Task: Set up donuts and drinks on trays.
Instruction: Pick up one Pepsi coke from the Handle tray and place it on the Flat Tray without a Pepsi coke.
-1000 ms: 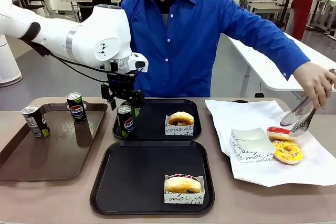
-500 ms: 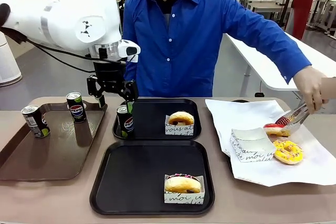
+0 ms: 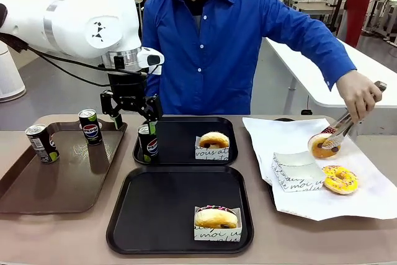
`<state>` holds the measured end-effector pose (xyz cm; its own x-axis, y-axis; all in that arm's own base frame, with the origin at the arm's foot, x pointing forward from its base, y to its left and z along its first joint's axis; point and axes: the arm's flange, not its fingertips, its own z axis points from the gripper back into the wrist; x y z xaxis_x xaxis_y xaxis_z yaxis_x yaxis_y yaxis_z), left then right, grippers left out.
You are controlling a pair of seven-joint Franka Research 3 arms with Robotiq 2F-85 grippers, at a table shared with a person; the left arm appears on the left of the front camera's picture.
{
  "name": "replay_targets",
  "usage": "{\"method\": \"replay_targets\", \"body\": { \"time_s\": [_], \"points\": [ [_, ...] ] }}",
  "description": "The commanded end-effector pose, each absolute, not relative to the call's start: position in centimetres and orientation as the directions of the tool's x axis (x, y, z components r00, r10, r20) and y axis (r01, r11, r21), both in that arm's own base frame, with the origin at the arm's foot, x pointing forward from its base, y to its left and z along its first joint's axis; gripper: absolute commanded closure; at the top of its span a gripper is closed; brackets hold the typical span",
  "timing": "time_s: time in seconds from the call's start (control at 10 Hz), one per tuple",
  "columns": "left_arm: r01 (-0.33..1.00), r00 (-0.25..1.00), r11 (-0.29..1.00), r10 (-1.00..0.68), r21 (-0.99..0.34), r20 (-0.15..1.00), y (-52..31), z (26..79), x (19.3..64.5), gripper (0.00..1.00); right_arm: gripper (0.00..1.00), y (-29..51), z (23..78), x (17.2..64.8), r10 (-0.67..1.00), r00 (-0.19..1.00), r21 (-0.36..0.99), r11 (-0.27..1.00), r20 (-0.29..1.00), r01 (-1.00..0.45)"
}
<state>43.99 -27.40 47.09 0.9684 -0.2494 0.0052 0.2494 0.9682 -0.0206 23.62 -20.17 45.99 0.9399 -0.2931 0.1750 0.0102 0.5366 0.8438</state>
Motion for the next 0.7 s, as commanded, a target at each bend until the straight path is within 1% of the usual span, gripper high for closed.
{"method": "replay_targets", "body": {
  "time_s": [0.0,0.2,0.3,0.4,0.5,0.6],
  "points": [
    [0.253,0.967,0.967,-0.252,-0.012,0.02,-27.5,47.2,44.4,0.0,0.0,-20.0,45.8,23.4,-0.291,0.941,0.844,0.536,0.174,0.01],
    [0.25,0.968,0.968,-0.25,-0.02,0.005,-27.4,47.0,44.1,0.0,0.0,-20.0,45.8,23.4,-0.291,0.941,0.844,0.536,0.174,0.01],
    [0.209,0.978,0.975,-0.208,-0.08,0.03,-24.8,50.1,44.6,0.0,0.0,-20.0,45.8,23.4,-0.291,0.941,0.844,0.536,0.174,0.01],
    [0.174,0.985,0.967,-0.173,-0.186,0.022,-22.1,53.1,45.2,0.0,0.0,-20.0,45.8,23.4,-0.291,0.941,0.844,0.536,0.174,0.01],
    [0.141,0.988,0.975,-0.129,-0.174,0.079,-19.1,55.6,45.7,0.0,0.0,-20.0,45.8,23.4,-0.291,0.941,0.844,0.536,0.174,0.01],
    [0.09,0.993,0.982,-0.075,-0.166,0.093,-15.3,58.2,46.2,0.0,0.0,-20.0,45.8,23.4,-0.291,0.941,0.844,0.536,0.174,0.01]
  ]
}}
